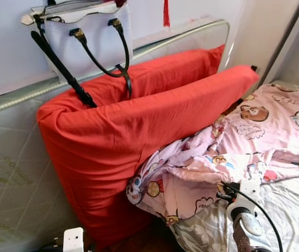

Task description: Clean up the room

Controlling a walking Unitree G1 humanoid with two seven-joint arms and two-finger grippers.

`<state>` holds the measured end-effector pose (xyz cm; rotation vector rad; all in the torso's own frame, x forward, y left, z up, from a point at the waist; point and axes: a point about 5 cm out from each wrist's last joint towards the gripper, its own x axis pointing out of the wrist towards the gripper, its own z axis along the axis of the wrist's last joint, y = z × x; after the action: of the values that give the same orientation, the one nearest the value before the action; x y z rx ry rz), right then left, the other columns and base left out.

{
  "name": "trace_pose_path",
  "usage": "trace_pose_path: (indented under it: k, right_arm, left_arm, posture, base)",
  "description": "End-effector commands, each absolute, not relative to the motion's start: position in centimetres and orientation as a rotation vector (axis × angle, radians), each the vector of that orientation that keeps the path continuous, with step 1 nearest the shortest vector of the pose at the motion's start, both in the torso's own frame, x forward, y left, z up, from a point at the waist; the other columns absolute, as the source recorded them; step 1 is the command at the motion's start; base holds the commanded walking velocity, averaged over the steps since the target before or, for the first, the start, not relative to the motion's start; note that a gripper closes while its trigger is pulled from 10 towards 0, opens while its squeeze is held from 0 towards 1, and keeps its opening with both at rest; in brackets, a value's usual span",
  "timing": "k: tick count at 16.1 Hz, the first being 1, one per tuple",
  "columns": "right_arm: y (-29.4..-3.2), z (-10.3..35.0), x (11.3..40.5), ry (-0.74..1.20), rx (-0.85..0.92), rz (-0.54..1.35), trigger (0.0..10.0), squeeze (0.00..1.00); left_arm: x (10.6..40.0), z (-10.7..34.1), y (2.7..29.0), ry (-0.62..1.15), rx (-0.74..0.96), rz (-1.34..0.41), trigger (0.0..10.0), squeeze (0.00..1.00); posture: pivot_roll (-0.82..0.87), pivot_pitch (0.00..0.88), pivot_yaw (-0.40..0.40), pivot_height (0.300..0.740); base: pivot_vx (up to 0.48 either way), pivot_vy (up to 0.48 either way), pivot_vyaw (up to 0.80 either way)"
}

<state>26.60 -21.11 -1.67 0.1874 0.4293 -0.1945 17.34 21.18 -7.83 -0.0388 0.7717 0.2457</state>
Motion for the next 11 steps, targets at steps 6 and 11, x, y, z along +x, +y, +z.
trace_pose_path:
  k: [6, 11]
  right_arm:
    - [-21.06, -1.69, 26.55, 0.428, 0.171, -0.197, 10.0, 0.0]
    - [-21.29, -1.68, 26.44, 0.421, 0.162, -0.222, 10.0, 0.0]
  left_arm:
    - [16.05, -8.6, 21.14, 0.845, -0.05, 0.24, 10.0, 0.0]
    - [16.13, -8.61, 21.26, 0.859, -0.049, 0.232, 10.0, 0.0]
  posture:
    - [-0.03, 0.0, -0.009, 0.74]
    - [-0.03, 0.0, 0.001, 0.74]
  base:
    - [0.0, 0.0, 0.0]
    - [0.0, 0.0, 0.0]
